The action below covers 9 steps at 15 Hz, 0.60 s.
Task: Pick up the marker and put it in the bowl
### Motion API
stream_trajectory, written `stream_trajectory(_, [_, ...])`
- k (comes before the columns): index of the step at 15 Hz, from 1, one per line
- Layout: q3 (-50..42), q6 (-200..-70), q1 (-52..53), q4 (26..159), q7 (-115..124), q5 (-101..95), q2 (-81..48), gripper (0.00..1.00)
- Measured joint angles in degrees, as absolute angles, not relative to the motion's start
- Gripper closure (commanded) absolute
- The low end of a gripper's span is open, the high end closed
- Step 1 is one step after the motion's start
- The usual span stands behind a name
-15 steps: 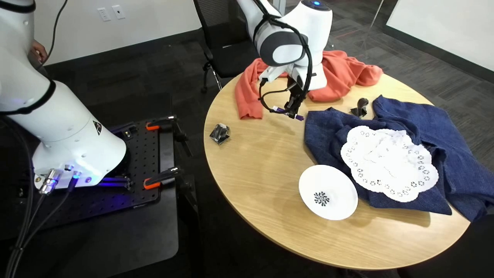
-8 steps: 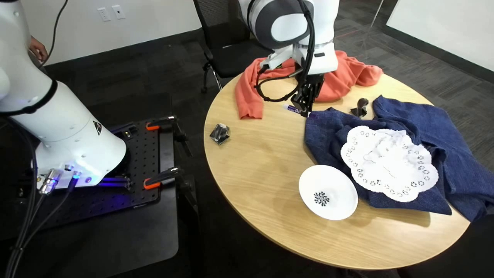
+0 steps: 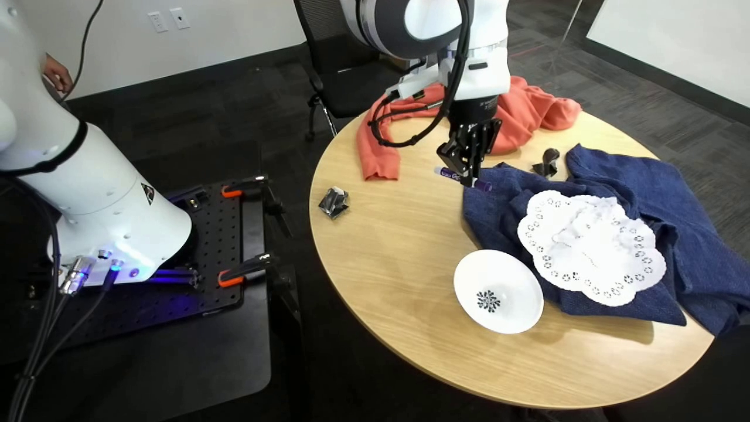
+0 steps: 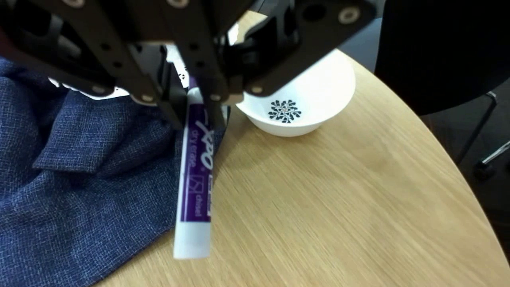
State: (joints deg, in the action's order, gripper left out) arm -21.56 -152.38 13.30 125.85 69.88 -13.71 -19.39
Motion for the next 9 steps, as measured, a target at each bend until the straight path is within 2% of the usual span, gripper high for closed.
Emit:
stream_trajectory(3, [-21.53,-152.22,13.52,126.63,70.11,-14.17,-18.50,0.81])
stream_trajectory(4, [-21.53,-152.22,13.52,126.69,70.11,-14.17,-18.48,0.95])
stream_trajectory(9, [-20.54,-152.27,11.65,125.76,70.43,-14.46,-19.40,0.95])
